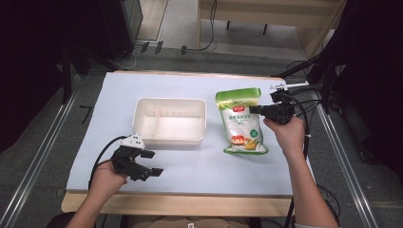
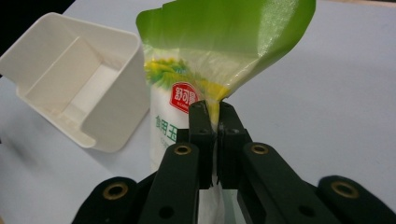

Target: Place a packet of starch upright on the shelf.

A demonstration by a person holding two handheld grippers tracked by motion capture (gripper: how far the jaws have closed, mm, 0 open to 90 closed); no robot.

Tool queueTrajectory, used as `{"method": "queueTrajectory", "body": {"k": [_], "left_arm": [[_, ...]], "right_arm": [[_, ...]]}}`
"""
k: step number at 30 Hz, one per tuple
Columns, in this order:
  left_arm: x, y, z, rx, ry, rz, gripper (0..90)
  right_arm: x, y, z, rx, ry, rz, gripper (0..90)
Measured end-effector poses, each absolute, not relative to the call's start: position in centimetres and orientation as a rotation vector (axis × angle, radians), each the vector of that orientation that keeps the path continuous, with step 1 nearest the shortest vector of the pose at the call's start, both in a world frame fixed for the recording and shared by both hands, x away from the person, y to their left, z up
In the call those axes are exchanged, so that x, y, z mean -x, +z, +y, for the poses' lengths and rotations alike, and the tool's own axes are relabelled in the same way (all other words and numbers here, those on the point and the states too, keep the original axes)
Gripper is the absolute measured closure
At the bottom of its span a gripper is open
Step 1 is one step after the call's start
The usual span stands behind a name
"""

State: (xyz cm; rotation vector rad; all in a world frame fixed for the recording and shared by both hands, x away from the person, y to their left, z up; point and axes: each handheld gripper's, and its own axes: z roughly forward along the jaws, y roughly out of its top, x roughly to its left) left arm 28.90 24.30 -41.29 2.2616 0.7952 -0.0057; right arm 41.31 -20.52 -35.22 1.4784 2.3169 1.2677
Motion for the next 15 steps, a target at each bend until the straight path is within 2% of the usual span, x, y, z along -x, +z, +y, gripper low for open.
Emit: {"method": "queueTrajectory", "body": {"k": [7,15], "left_arm": [[-29.0,-41.3,24.2,-2.260,-0.007,0.790,23.6],[-29.2,-41.5,24.3,-2.263,-0.016,0.799,23.6]], "right_arm": [[-39.8,-33.2,-19.8,-1.396,1.289,2.313,89.0],[-39.4,-32.7,-19.3,-1.368,1.294,2.299,89.0]]}}
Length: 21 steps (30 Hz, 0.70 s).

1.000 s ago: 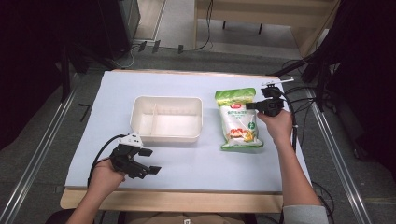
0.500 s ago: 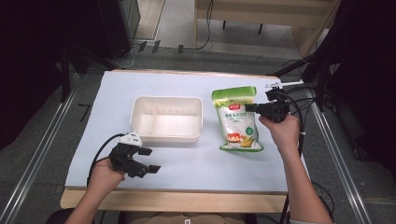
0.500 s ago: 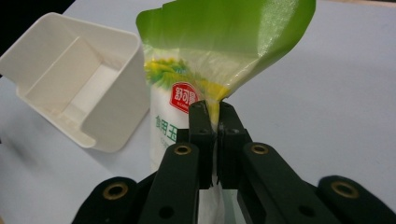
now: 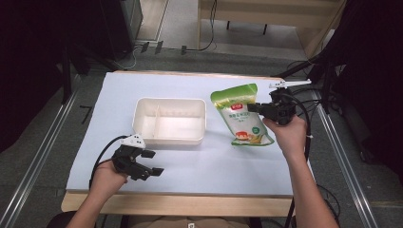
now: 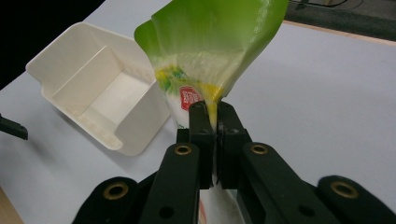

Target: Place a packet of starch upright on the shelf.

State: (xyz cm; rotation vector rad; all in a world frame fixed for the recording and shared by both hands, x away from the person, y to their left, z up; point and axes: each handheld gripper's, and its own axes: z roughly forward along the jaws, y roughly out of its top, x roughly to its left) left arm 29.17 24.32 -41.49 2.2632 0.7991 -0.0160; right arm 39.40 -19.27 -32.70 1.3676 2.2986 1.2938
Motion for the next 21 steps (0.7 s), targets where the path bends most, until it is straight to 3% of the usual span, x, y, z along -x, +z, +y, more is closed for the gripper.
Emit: {"method": "queueTrajectory", "body": {"k": [12,21], "left_arm": [[-29.2,-41.6,24.2,-2.257,-0.016,0.802,23.6],[-29.2,-41.6,24.1,-2.263,-0.014,0.795,23.5]], "right_arm": [[-40.2,-31.3,-17.8,-1.342,1.299,2.304,89.1],[-41.3,-27.5,-16.5,-1.285,1.292,2.297,89.1]]}}
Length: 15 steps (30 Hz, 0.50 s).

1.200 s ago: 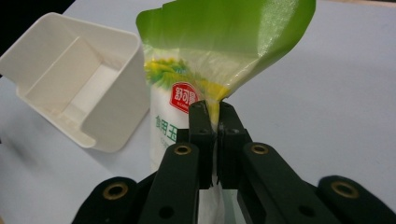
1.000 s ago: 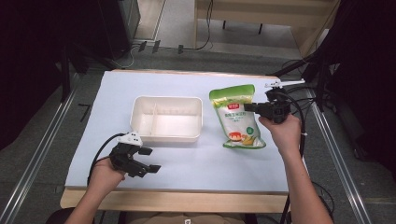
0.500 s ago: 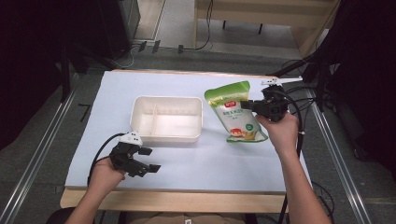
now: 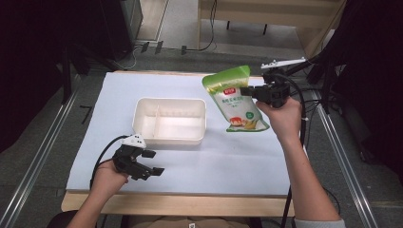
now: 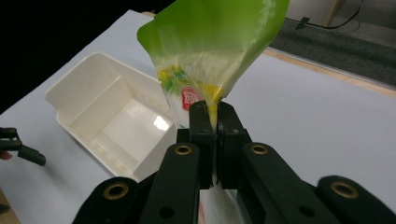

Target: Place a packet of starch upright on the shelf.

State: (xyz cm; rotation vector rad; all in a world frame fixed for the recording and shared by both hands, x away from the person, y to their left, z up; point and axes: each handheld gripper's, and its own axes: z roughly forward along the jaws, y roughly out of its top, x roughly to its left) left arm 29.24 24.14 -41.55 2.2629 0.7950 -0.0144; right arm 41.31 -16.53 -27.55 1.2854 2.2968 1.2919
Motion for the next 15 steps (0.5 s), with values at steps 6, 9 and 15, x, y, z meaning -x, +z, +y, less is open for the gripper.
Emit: {"method": "queueTrajectory", "body": {"k": [6,9,15], "left_arm": [[-29.2,-41.6,24.0,-2.258,-0.018,0.793,23.6],[-29.2,-41.6,24.0,-2.258,-0.020,0.793,23.6],[-29.2,-41.6,24.0,-2.256,-0.022,0.791,23.6]], "right_arm": [[-42.1,-24.8,-15.1,-1.228,1.297,2.297,89.1],[-42.6,-23.7,-14.3,-1.214,1.330,2.294,89.1],[-43.7,-21.9,-12.2,-1.192,1.353,2.308,89.1]]}}
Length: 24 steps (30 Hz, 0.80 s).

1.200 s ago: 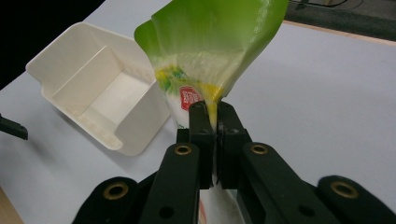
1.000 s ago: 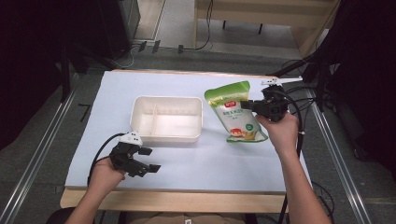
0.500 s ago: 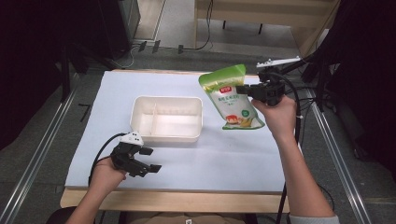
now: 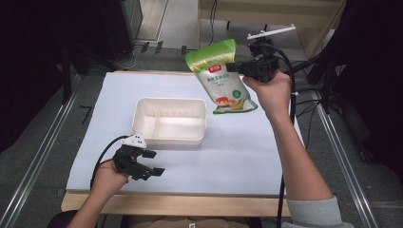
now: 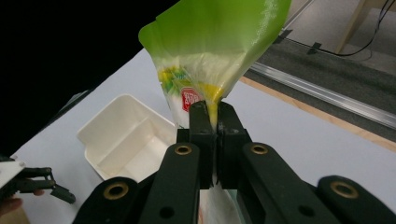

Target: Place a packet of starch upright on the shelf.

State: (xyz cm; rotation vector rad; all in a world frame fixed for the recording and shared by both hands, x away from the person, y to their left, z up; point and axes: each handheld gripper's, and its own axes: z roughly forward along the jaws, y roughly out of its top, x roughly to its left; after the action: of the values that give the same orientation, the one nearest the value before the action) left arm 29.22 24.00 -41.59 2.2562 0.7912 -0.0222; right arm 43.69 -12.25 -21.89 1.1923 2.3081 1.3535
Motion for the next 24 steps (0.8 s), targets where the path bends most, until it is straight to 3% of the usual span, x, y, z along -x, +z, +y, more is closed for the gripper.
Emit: {"method": "queueTrajectory", "body": {"k": [9,24], "left_arm": [[-29.3,-41.5,24.0,-2.249,-0.023,0.786,23.6],[-29.3,-41.5,24.1,-2.248,-0.025,0.789,23.6]], "right_arm": [[-44.6,-20.2,-7.2,-1.129,1.328,2.362,89.1],[-45.2,-21.4,-0.8,-1.067,1.292,2.462,89.1]]}}
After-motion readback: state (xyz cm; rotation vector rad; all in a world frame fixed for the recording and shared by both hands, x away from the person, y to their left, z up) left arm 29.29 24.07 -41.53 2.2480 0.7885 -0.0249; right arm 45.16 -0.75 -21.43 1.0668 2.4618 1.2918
